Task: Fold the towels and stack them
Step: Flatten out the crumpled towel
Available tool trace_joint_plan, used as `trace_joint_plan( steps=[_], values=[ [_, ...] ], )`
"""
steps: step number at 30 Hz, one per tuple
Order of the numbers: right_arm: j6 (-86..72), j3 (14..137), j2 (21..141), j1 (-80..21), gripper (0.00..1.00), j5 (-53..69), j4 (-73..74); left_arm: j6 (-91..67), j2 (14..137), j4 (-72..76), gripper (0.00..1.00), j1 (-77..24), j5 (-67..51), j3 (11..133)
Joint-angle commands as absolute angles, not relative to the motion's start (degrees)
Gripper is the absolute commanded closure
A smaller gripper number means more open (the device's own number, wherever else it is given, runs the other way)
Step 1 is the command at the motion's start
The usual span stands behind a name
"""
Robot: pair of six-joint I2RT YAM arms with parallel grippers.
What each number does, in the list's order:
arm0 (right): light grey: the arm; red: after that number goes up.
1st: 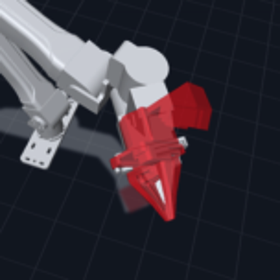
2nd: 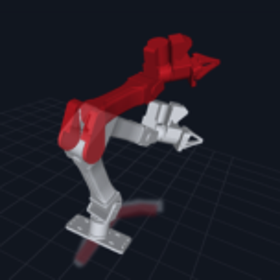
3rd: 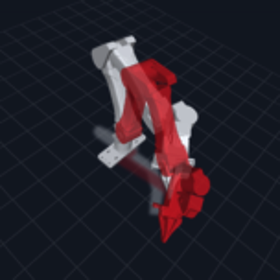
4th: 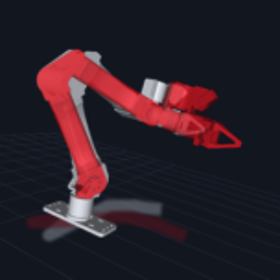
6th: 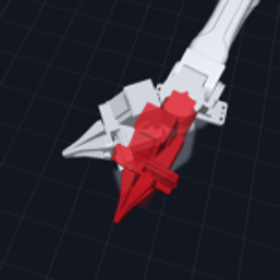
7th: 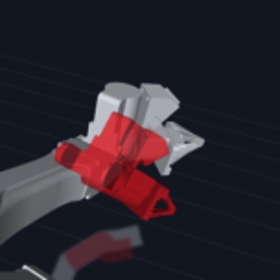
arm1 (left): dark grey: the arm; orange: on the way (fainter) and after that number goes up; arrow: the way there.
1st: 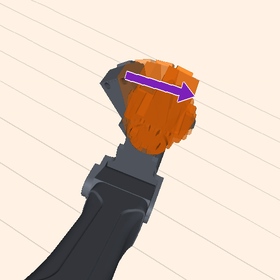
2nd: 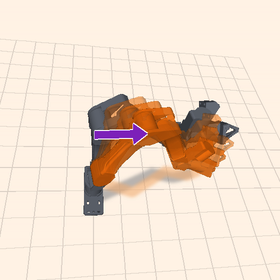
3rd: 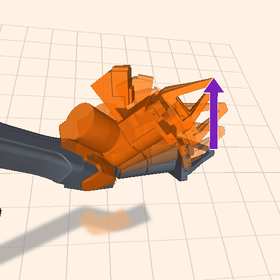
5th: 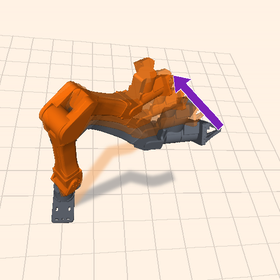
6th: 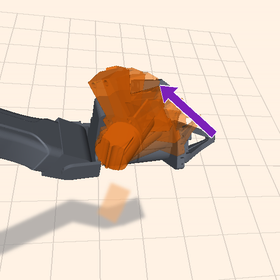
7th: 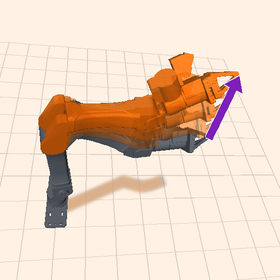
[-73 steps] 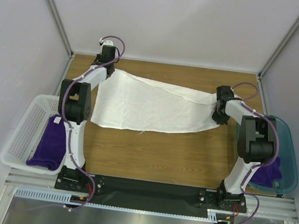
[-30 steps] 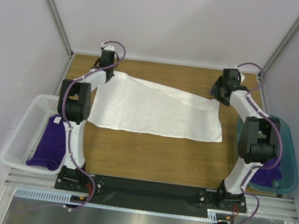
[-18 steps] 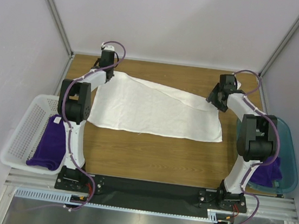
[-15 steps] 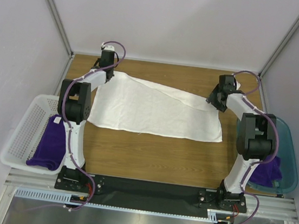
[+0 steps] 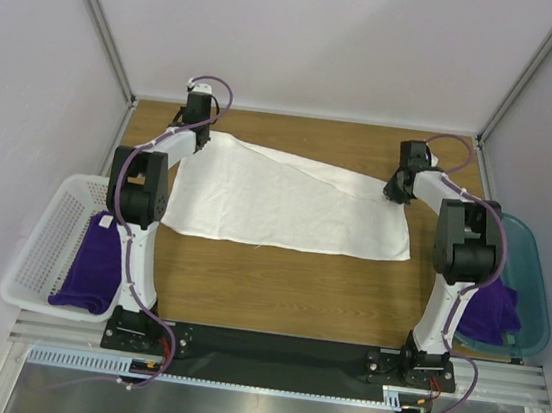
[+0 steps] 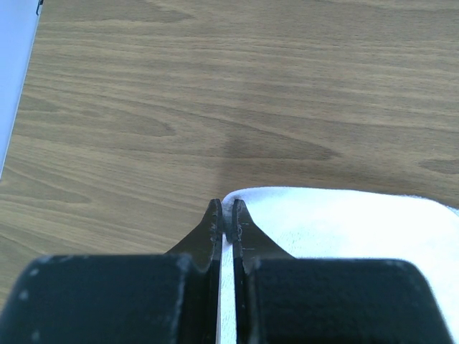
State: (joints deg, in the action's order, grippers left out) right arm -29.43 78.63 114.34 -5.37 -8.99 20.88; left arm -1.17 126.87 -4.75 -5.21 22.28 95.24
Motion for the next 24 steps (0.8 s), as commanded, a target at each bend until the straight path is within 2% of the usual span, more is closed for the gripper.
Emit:
trace_joint_plan(
  steps=[1, 2, 12, 24],
  values=[
    [-28.8, 82.6, 114.0, -5.0, 0.97, -9.7, 19.4, -0.2, 125.1, -2.8, 1.0, -4.7, 23.4, 95.3],
    [-28.8, 83.1, 113.8, -4.9, 1.0, -9.8, 19.5, -0.2, 125.0, -2.8, 1.0, -4.7, 23.5, 95.3],
    [-27.5, 92.5, 115.6, -2.5, 1.0, -8.2, 17.1, 1.6, 123.7, -2.5, 1.0, -4.7, 23.8, 95.7],
    [-29.3, 113.3, 134.3, 3.6, 1.0, 1.4, 19.1, 1.6, 129.9, -2.8, 1.0, -4.3, 24.5, 102.9]
  ],
)
